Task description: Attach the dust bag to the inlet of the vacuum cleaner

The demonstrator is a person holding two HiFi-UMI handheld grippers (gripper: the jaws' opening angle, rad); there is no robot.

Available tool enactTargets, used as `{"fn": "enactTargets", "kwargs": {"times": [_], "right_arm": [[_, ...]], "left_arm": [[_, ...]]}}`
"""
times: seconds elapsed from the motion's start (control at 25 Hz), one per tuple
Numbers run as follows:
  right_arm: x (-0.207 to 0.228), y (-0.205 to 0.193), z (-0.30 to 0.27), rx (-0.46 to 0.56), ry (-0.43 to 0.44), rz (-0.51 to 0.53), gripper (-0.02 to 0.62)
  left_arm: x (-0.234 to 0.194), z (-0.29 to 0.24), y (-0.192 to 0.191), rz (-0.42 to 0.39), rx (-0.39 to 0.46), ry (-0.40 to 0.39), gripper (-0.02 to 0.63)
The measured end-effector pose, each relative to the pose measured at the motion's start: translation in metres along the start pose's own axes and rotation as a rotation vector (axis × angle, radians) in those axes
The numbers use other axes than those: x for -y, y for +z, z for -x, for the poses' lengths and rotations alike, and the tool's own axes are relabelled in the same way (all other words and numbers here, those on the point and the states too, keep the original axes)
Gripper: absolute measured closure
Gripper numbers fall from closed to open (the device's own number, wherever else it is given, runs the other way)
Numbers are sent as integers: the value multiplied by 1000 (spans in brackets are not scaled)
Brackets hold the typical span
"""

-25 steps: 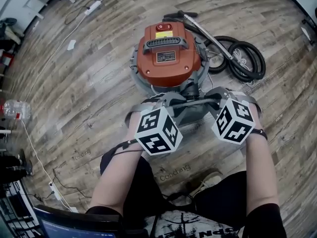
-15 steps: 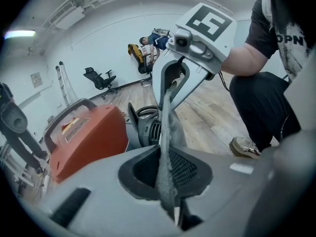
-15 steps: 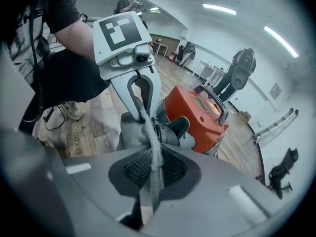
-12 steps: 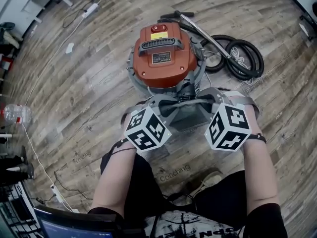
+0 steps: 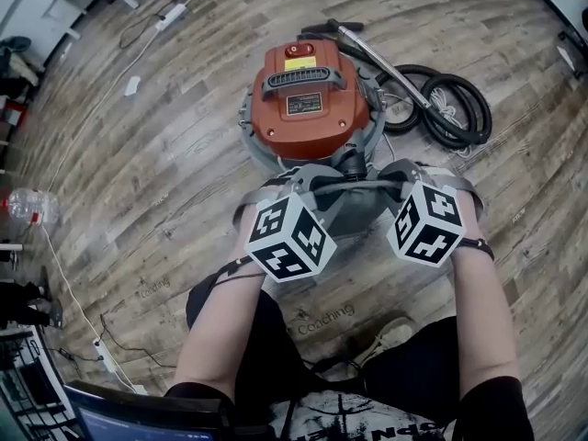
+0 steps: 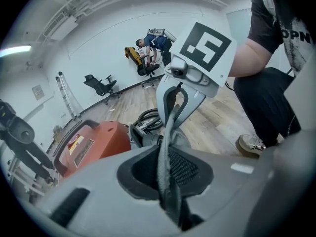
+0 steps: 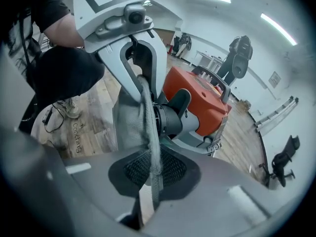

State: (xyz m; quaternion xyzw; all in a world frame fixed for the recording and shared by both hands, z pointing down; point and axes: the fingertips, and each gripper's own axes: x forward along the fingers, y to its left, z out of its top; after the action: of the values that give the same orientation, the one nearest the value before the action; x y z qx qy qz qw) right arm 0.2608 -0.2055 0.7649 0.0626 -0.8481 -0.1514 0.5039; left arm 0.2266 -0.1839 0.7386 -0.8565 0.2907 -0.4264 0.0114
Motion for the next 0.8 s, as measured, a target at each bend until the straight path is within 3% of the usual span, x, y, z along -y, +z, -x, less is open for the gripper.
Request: {"fn": "enactTargets", "kwargs": {"times": [0.2, 0.32, 0.56, 0.8], "right_arm": [[3, 19, 12, 42, -43, 23, 569], [2, 28, 18, 65, -51, 35, 569], [-3, 22, 19, 73, -31, 24, 571], [-2, 23, 18, 83, -34, 17, 533]], "left_arm": [[10, -1, -19, 40, 18, -52, 572], [8, -3, -27, 66, 29, -52, 572], [4, -4, -22, 31, 13, -38, 565], [8, 3, -23, 87, 38, -33, 535]]}}
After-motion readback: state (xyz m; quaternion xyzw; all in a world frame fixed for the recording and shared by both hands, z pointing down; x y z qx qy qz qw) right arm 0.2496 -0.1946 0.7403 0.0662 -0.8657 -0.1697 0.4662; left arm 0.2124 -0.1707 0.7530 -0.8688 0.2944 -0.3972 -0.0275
